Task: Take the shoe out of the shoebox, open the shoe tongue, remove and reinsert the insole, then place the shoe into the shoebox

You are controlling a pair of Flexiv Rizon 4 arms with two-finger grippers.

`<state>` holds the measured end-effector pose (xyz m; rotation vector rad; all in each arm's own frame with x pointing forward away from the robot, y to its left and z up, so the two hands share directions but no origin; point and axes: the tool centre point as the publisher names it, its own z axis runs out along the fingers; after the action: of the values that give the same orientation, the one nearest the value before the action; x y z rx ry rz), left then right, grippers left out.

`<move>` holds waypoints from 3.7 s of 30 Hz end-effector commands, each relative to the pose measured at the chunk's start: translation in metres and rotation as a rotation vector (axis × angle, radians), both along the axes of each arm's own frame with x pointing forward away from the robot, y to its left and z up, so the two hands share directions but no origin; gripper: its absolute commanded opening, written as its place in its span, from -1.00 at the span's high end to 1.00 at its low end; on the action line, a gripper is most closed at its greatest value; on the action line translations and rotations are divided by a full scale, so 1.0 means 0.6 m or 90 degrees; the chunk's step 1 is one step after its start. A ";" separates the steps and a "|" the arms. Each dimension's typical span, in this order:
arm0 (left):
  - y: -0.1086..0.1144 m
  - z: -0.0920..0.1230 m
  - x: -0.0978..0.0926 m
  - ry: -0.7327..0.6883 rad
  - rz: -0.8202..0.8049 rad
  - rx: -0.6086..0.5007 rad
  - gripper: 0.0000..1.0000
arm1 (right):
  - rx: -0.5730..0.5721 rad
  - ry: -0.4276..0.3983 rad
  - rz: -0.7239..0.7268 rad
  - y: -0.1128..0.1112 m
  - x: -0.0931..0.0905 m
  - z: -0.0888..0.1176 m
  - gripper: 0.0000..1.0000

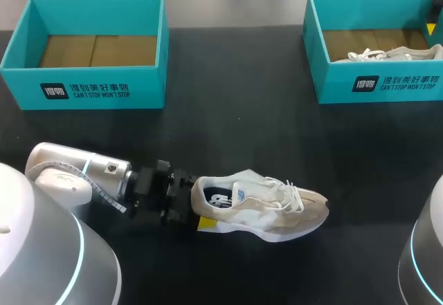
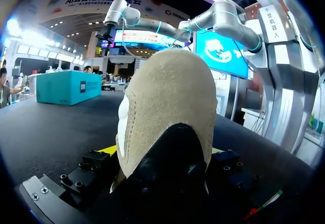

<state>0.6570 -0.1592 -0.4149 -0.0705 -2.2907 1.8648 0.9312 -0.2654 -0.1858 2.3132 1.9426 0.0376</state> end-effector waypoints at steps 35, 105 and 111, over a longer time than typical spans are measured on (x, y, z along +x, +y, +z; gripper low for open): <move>0.000 -0.001 0.002 0.000 -0.001 0.000 1.00 | 0.063 -0.007 -0.088 0.255 -0.220 0.025 -1.00; 0.000 -0.001 0.002 0.000 -0.001 0.000 1.00 | -0.093 -0.012 -0.100 0.807 -0.533 -0.043 -1.00; 0.000 -0.001 0.002 0.000 -0.001 0.000 1.00 | -0.153 -0.005 -0.098 0.856 -0.553 -0.070 -1.00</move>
<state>0.6574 -0.1592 -0.4150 -0.0707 -2.2905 1.8647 0.6082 0.1827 -0.2166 2.2115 2.1551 0.1873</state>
